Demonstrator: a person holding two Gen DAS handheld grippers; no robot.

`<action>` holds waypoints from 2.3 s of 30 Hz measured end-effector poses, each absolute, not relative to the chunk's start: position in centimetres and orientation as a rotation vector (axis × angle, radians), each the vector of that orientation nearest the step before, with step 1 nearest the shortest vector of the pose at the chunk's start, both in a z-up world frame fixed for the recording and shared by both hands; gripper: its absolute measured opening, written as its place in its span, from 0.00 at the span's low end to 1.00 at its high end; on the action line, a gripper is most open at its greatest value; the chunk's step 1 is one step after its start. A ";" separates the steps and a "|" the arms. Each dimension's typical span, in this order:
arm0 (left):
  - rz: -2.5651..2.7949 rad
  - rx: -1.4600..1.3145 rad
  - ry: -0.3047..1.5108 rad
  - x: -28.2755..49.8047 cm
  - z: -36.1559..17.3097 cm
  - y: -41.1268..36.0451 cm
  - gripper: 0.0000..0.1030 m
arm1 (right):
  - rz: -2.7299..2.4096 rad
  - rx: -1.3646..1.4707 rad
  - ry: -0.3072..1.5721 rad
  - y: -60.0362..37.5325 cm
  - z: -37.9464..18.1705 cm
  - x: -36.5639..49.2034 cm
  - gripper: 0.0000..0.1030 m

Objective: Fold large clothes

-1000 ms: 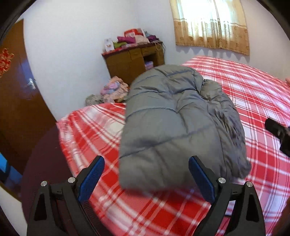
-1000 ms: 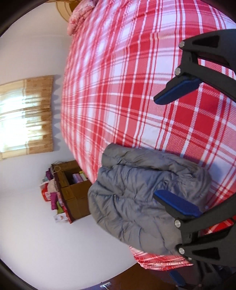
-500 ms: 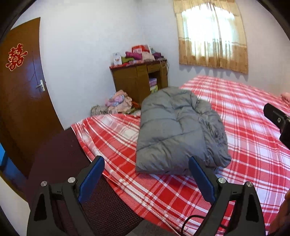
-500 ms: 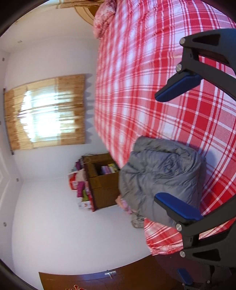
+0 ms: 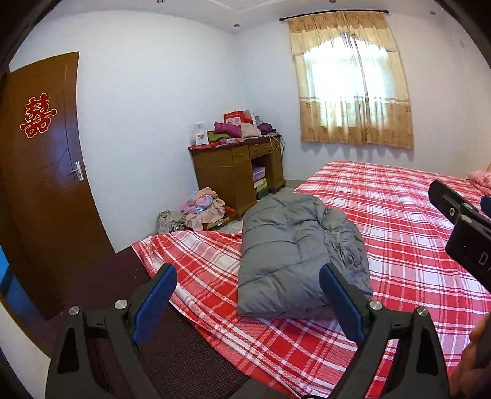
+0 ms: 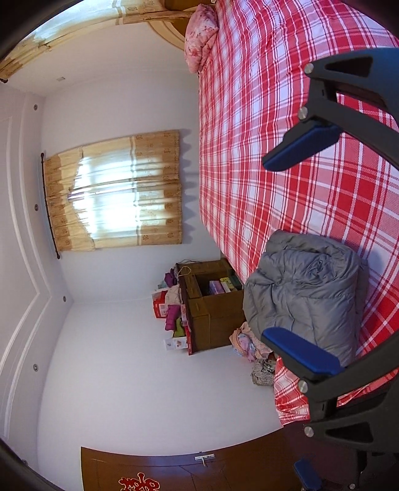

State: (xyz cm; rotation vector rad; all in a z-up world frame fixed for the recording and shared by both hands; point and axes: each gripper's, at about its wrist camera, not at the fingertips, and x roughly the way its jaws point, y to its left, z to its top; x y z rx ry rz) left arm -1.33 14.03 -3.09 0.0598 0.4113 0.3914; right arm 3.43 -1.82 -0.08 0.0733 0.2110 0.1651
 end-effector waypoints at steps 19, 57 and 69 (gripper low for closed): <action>0.410 0.063 0.403 -1.4 -3.0 14.1 0.92 | 0.149 0.126 0.203 -3.4 -0.3 3.1 1.00; 0.493 0.102 0.390 -0.1 -3.3 15.3 0.92 | 0.138 0.145 0.215 -3.3 -0.5 3.5 1.00; 0.413 0.029 0.426 0.8 -3.8 16.7 0.92 | 0.134 0.150 0.229 -3.3 -0.9 3.8 1.00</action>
